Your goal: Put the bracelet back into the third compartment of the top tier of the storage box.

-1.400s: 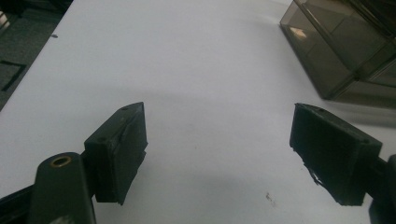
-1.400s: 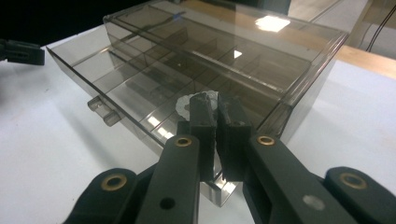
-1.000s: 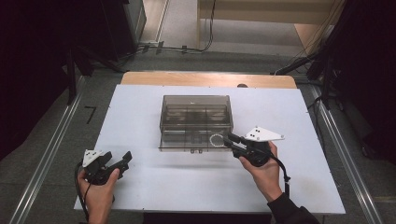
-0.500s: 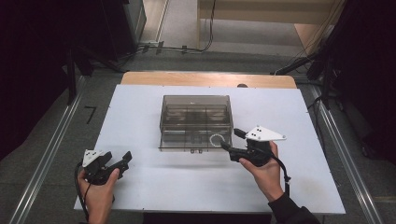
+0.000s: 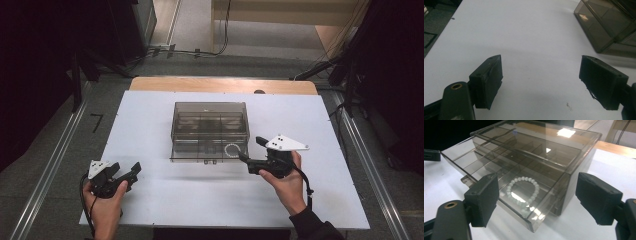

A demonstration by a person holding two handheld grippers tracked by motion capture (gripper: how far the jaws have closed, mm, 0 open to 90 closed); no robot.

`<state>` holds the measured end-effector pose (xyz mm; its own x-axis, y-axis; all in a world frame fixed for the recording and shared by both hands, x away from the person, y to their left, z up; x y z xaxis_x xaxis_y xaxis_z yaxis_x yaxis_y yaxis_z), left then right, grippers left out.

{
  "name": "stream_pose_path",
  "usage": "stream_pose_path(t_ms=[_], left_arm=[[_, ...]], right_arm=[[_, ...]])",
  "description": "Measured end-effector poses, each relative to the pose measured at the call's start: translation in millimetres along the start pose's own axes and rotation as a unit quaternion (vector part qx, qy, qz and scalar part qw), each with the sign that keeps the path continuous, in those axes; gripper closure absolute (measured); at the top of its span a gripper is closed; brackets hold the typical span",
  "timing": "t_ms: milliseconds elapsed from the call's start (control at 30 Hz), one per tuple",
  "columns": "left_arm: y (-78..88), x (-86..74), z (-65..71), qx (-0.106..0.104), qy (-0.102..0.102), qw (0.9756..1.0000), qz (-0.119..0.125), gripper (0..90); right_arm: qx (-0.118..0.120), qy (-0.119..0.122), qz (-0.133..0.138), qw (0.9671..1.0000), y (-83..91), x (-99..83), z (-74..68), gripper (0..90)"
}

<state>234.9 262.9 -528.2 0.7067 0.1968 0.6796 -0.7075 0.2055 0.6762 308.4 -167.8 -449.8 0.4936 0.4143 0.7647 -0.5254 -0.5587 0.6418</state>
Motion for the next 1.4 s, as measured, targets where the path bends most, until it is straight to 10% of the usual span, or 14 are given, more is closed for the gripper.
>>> stream_pose_path(t_ms=[1400], left_arm=[[-0.5,-0.2,1.6,-0.003,-0.002,1.0,-0.001,19.8]], right_arm=[[-0.06,-0.052,-0.028,0.9964,42.1,-60.5,54.1,14.8]])
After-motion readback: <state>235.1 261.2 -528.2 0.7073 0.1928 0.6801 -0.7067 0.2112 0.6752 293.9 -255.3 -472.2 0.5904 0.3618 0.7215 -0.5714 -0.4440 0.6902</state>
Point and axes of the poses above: each handheld gripper's, and its own axes: y roughly backward along the jaws, x roughly out of its top, z roughly to its right, the point moved 3 cm from there along -y, roughly forward along the jaws, and after that the axes turned 13 degrees about -z, right-handed, at the moved point
